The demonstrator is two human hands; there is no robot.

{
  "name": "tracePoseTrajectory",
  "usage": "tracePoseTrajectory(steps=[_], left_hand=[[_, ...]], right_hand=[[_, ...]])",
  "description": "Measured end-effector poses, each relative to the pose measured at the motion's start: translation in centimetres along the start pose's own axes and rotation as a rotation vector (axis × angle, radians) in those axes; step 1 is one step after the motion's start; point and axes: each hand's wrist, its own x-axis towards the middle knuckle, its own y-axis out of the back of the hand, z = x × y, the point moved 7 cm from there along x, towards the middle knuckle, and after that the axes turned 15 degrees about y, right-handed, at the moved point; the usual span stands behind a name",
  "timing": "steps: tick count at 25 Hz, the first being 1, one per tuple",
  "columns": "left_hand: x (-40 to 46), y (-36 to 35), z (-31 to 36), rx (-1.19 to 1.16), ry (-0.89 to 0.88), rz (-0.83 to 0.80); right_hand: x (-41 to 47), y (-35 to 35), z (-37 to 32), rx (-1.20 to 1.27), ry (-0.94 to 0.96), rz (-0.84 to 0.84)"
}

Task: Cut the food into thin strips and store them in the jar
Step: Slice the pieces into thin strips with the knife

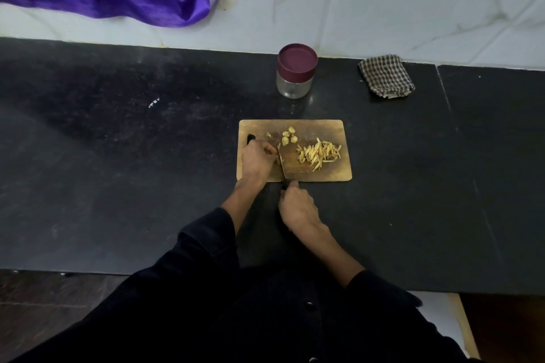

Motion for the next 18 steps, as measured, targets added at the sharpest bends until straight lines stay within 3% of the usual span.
tracePoseTrajectory(steps=[7,12,18], left_hand=[[0.0,0.0,-0.2,-0.017,0.017,-0.023],[0.7,0.5,-1.6,-0.177,0.077,-0.157],[0.6,0.4,-1.6,-0.152,0.036,-0.136]], right_hand=[[-0.2,1.7,1.7,0.022,-0.020,0.122],[0.0,1.2,0.0,0.022,0.024,0.079],[0.5,0.7,-1.0,0.010,0.072,0.047]])
